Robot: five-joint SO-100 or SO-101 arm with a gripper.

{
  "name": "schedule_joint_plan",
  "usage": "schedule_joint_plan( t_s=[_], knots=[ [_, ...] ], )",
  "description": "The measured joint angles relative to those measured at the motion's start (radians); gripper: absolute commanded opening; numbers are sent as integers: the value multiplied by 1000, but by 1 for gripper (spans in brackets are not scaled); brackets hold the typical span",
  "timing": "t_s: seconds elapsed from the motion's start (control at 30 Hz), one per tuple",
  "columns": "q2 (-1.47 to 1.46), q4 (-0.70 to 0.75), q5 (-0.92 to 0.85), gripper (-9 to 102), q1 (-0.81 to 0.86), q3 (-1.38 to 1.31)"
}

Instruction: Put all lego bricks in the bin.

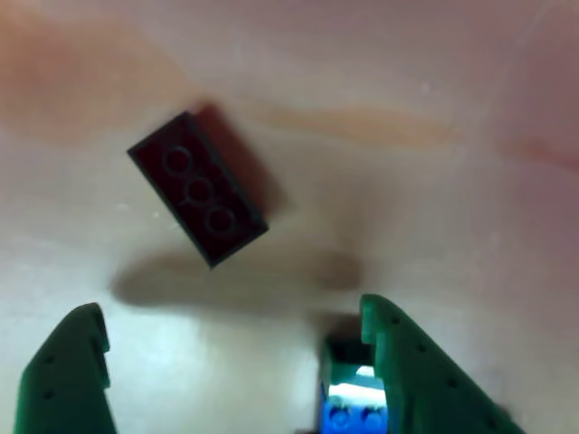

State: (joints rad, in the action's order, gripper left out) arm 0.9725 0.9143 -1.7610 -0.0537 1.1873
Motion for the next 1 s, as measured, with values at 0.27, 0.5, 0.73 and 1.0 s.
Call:
schedule_joint_plan(
  t_s=[0.27, 0.5, 0.73, 1.0],
  knots=[
    [-31, -189, -72, 22, -2, 15],
    [-43, -293, -86, 10, -69, 67],
    [-35, -331, -86, 13, -110, 118],
    [-29, -380, -57, 0, -112, 158]
  ],
)
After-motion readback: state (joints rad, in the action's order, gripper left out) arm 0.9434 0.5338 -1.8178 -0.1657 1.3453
